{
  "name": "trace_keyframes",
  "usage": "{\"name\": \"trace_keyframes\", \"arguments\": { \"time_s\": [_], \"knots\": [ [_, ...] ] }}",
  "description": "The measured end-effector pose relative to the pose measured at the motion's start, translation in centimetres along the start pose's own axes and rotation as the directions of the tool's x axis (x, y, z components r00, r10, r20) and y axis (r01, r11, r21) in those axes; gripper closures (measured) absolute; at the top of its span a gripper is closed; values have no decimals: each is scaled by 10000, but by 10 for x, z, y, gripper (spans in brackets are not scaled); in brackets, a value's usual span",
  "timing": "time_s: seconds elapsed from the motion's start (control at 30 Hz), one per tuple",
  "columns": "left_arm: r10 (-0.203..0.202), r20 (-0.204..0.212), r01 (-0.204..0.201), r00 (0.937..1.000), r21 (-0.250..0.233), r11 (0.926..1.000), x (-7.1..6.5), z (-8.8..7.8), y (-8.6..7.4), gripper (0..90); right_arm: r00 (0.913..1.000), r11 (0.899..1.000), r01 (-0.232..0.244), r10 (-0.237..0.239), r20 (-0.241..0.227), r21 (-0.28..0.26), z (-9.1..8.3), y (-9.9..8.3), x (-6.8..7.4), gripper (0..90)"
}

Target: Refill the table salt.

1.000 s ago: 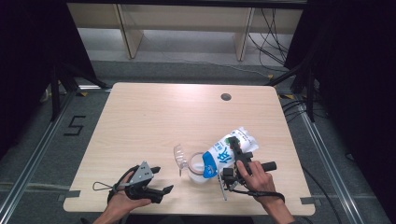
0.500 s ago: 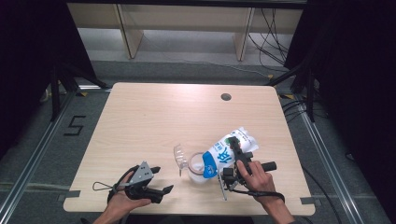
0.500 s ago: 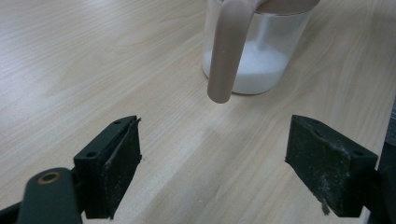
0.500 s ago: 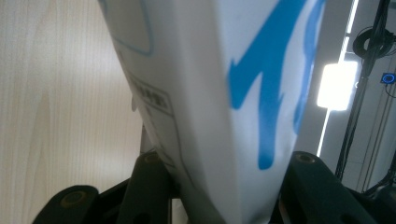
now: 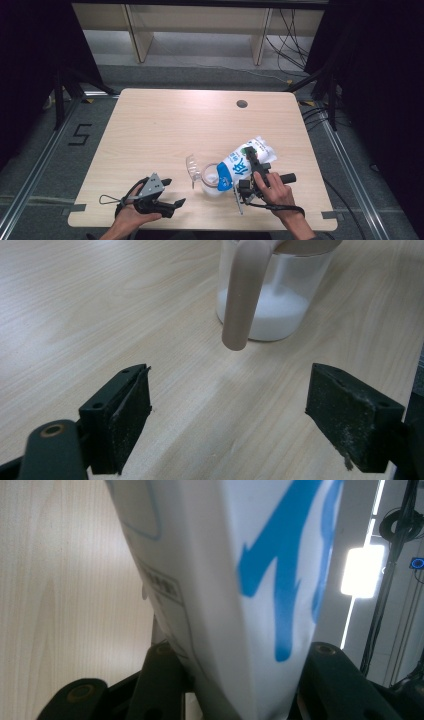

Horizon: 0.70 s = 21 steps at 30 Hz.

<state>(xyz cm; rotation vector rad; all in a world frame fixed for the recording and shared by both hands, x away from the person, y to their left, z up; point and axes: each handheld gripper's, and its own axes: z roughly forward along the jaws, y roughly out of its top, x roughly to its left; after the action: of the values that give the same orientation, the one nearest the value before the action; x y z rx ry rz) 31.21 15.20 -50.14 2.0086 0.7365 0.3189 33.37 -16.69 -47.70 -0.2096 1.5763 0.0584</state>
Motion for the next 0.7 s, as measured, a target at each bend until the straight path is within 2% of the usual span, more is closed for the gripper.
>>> {"name": "trace_keyframes", "arguments": {
  "time_s": [0.07,0.33,0.37,0.4,0.47,0.53,0.57,0.63,0.67,0.7],
  "knots": [
    [10,-34,-10,10000,28,10000,0,0,0,173,9999,9999,42,-40,-119,137,-1,1,-1,665],
    [8,2,-8,10000,0,10000,0,0,0,173,9999,9999,11,-10,-111,103,-1,1,-1,668],
    [22,-25,-22,10000,47,10000,0,0,0,174,9997,9997,-209,211,-102,150,-1,0,1,669],
    [11,-33,-11,10000,29,10000,0,0,0,173,9997,9997,-222,223,-100,136,-1,0,1,669],
    [13,-41,-13,10000,24,10000,0,0,0,173,9997,9997,-200,201,-108,141,-1,0,1,670],
    [12,-32,-12,10000,28,10000,0,0,0,174,9999,10000,78,-78,-80,20,0,1,-1,671],
    [8,-4,-8,10000,-1,10000,0,0,0,174,9998,9998,-163,165,-112,129,-1,1,0,671],
    [5,-10,-5,10000,-14,10000,0,0,0,174,10000,10000,-25,25,-78,33,0,1,-1,672],
    [11,-5,-11,10000,-4,10000,0,0,0,173,9996,9995,-269,270,-112,167,-1,0,1,672],
    [14,7,-14,10000,14,10000,0,0,0,173,9999,10000,44,-44,-104,56,-1,0,-1,673]
  ]
}}
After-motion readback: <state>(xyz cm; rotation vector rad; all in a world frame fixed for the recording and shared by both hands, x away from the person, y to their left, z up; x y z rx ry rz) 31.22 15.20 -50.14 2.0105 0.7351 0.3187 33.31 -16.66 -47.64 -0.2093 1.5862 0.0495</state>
